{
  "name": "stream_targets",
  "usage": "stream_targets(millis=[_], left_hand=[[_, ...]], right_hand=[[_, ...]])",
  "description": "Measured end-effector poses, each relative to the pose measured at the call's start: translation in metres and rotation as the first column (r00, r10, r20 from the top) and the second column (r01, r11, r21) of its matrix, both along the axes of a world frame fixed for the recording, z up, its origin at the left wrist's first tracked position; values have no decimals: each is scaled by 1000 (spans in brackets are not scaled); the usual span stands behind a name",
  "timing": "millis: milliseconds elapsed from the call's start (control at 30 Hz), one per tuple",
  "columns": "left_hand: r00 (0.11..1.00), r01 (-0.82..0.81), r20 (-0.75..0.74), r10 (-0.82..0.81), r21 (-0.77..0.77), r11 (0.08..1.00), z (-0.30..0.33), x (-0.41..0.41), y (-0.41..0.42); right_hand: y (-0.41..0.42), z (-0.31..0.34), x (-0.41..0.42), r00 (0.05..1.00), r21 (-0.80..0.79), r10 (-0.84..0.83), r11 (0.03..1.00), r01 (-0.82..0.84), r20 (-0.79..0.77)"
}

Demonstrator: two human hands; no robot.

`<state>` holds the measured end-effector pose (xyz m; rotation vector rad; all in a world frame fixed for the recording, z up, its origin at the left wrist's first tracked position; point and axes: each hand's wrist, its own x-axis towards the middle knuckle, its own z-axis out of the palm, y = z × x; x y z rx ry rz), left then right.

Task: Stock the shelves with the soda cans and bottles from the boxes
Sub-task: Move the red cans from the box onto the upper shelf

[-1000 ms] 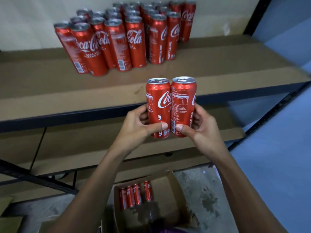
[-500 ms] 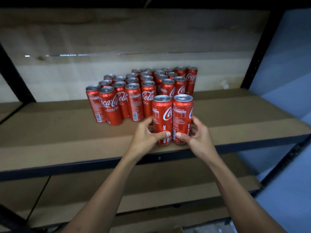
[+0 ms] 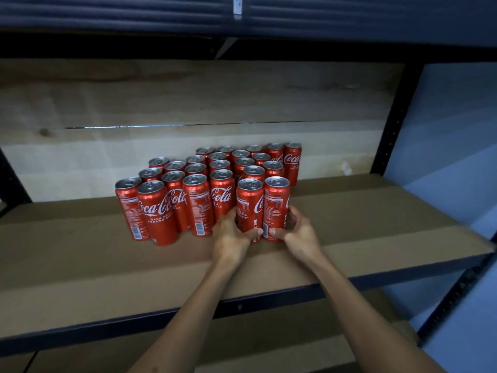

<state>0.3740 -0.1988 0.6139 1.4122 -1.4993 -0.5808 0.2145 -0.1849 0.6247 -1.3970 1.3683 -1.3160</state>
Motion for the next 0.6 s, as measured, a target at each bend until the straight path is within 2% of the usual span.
stream_targets(millis=[100, 267, 600], left_hand=[[995, -89, 38, 92, -66, 994, -6, -2, 2], [976, -118, 171, 135, -106, 987, -6, 0, 4], [983, -112, 143, 111, -2, 994, -9, 5, 10]], right_hand=[[-9, -2, 7, 999, -19, -19, 1000, 20, 45], [-20, -10, 17, 990, -32, -104, 994, 108, 97], [-14, -22, 15, 981, -5, -192, 981, 192, -18]])
